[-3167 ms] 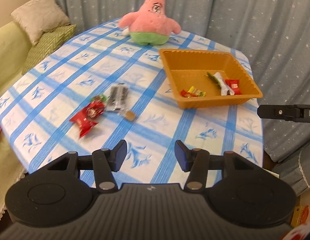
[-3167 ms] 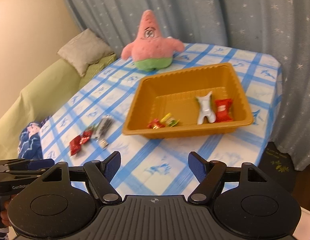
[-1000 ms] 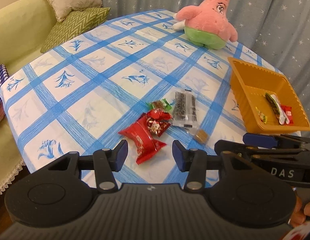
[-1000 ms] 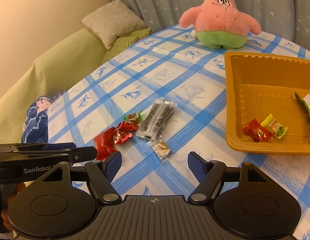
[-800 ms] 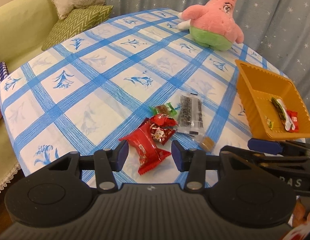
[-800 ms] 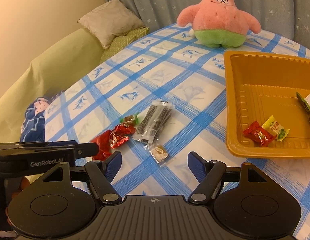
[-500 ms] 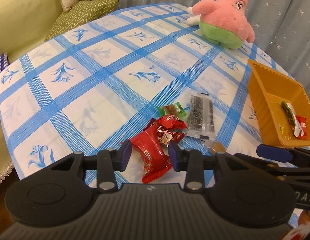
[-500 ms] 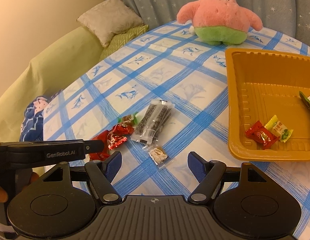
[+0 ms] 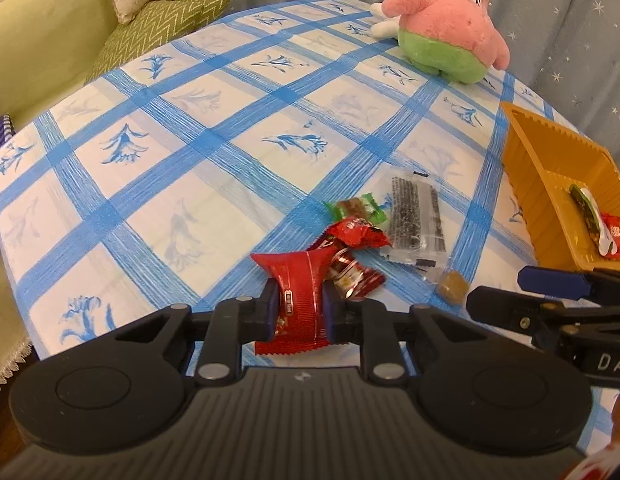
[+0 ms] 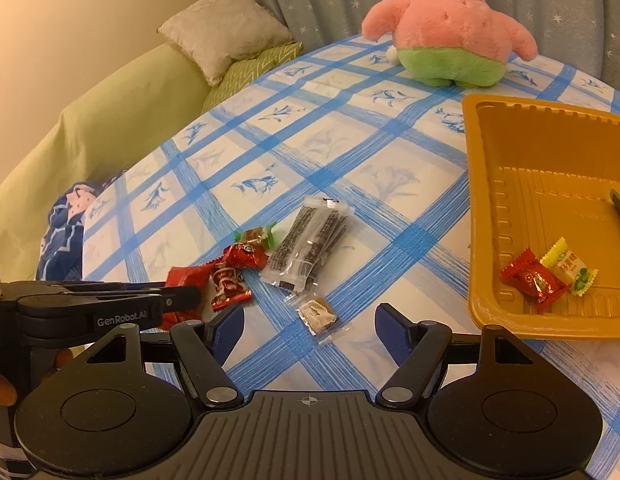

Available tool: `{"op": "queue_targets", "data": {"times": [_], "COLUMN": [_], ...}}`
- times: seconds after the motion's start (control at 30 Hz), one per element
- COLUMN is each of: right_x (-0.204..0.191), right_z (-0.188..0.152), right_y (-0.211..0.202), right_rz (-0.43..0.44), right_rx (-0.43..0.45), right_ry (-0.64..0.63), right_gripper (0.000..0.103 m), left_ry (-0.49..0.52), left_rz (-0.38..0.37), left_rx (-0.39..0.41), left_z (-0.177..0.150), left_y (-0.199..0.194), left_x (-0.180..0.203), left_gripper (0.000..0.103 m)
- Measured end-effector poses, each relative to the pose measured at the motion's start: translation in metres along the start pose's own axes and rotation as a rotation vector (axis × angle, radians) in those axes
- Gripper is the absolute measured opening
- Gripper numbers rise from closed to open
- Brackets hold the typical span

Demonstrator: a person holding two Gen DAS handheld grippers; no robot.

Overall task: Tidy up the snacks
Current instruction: 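Grasp the red wrapped candy with the left gripper while the right grasps the small clear packet, then carry the red candy and clear packet over the orange tray with both tools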

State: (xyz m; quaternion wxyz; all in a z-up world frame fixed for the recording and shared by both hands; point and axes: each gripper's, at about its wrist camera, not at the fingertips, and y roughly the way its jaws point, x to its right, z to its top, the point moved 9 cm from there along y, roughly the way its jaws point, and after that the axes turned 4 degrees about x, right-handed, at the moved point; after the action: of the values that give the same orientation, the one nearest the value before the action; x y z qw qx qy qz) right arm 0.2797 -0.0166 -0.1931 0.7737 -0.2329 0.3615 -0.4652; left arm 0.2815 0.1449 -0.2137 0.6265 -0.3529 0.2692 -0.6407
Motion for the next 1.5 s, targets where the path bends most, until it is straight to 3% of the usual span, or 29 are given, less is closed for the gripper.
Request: {"op": "queue_targets", "data": {"times": [0.5, 0.63, 1.17, 1.5], "right_x": [-0.005, -0.007, -0.008, -0.011], "right_z": [0.001, 0.000, -0.006, -0.009], "right_y": [0.024, 0.033, 0.049, 0.049], "right_rz": [0.010, -0.001, -0.044, -0.061], "right_rx": [-0.050, -0.075, -0.092, -0.081], "right_ry": [-0.100, -0.153, -0.281, -0.344], "right_gripper": [0.050, 0.048, 0.026, 0.022], "left_ry": [-0.026, -0.030, -0.027, -0.022], "left_rz": [0.049, 0.053, 0.048, 0.043], "left_rx": [0.018, 0.015, 0.012, 0.016], "left_z": [0.004, 0.004, 0.003, 0.001], "left_y": [-0.016, -0.018, -0.017, -0.021], "left_x": [-0.041, -0.046, -0.044, -0.040], "left_gripper": [0.019, 0.019, 0.019, 0.019]}}
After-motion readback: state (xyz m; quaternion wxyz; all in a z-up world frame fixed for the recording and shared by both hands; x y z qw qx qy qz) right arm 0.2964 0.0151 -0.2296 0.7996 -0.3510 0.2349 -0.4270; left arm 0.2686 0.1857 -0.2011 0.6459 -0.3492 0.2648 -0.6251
